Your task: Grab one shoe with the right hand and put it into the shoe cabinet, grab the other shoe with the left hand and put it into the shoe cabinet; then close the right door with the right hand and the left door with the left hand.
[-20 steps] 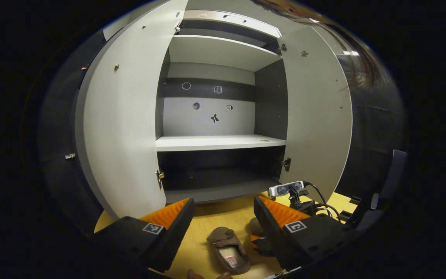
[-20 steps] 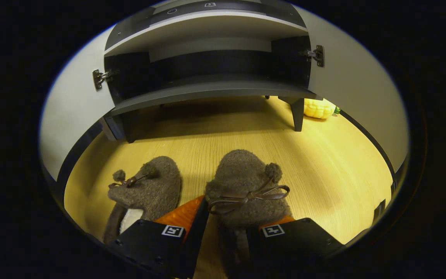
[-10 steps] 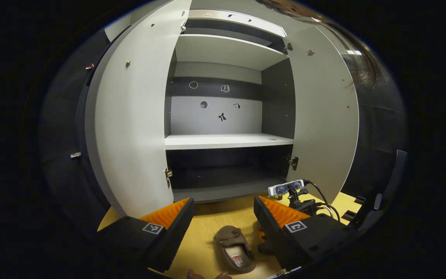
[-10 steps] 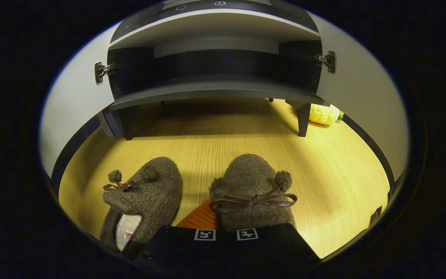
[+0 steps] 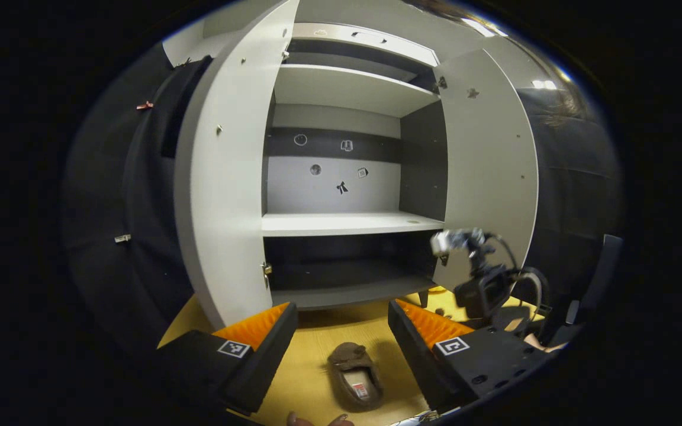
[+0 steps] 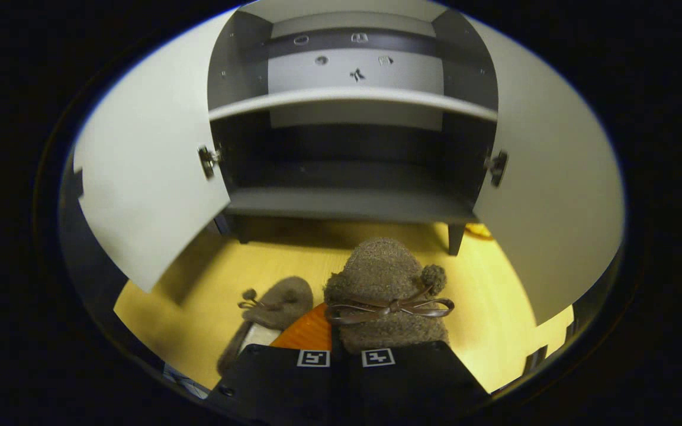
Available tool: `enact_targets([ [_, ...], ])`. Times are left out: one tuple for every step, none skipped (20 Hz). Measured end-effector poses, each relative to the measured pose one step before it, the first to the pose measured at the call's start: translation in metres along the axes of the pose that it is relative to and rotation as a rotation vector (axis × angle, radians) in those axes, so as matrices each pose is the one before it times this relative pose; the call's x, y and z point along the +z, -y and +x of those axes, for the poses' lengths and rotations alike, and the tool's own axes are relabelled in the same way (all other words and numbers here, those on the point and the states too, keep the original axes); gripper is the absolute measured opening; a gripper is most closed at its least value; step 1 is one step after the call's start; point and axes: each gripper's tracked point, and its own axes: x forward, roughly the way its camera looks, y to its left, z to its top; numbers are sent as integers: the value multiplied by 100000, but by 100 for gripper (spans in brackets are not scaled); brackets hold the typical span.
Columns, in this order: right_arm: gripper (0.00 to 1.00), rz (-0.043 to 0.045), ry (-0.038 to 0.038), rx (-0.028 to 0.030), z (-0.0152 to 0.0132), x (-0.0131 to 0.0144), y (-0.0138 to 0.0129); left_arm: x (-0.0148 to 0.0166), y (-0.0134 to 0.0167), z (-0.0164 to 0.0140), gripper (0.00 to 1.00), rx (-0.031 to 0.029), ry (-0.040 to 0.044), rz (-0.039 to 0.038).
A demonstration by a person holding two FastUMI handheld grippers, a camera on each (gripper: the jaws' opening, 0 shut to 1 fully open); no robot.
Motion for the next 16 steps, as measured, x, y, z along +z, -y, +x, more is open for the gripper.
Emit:
enact_targets([
  [5, -632, 5173, -335, -1769, 3003, 124, 603, -229, -762, 98, 845, 1470, 554],
  [5, -1448, 6407, -882, -1540, 3241, 319, 718, -132, -708, 98, 640, 2064, 293],
  [5, -2053, 4610, -1059, -1103, 2876, 391, 486, -25, -545, 98, 457, 1164, 292],
  [5, -1563, 4126, -1336, -1240, 2258, 559, 299, 25, -533, 97, 487, 299, 392],
  [5, -478, 3555, -773, -798, 2441, 434, 383, 43, -564, 98, 335, 670, 280],
  [5, 295, 3410, -474, -356, 2192, 212, 533, 162, -650, 97, 31, 731, 273],
  [5, -38, 3625, -341, -232, 2102, 421, 449, 201, -665, 97, -50, 597, 382],
  [5, -700, 3116, -779, -54, 1868, 456, 501, 117, -591, 98, 222, 700, 340],
  [5, -1470, 3327, -561, 39, 1815, 488, 434, 228, -515, 98, 45, 568, 212],
  [5, -617, 2356, 46, 200, 1494, 309, 416, 267, -424, 97, 81, 171, 13],
  [5, 521, 1946, 420, 295, 1397, 238, 243, 411, -335, 97, 51, -101, -9],
  [5, 1394, 1256, 333, 762, 1135, 406, 409, 349, -151, 97, 154, -31, -167],
  [4, 1716, 1416, -11, 1134, 1240, 587, 426, 411, -106, 97, 163, 383, -236],
  [4, 1416, 1217, -412, 1148, 864, 632, 554, 405, 105, 97, 215, 678, -135],
  [5, 1169, 914, -290, 1466, 687, 571, 354, 360, 174, 97, 540, 523, 131],
  [5, 887, 443, 260, 1634, 624, 429, 359, 275, 242, 97, 1155, 267, 505],
])
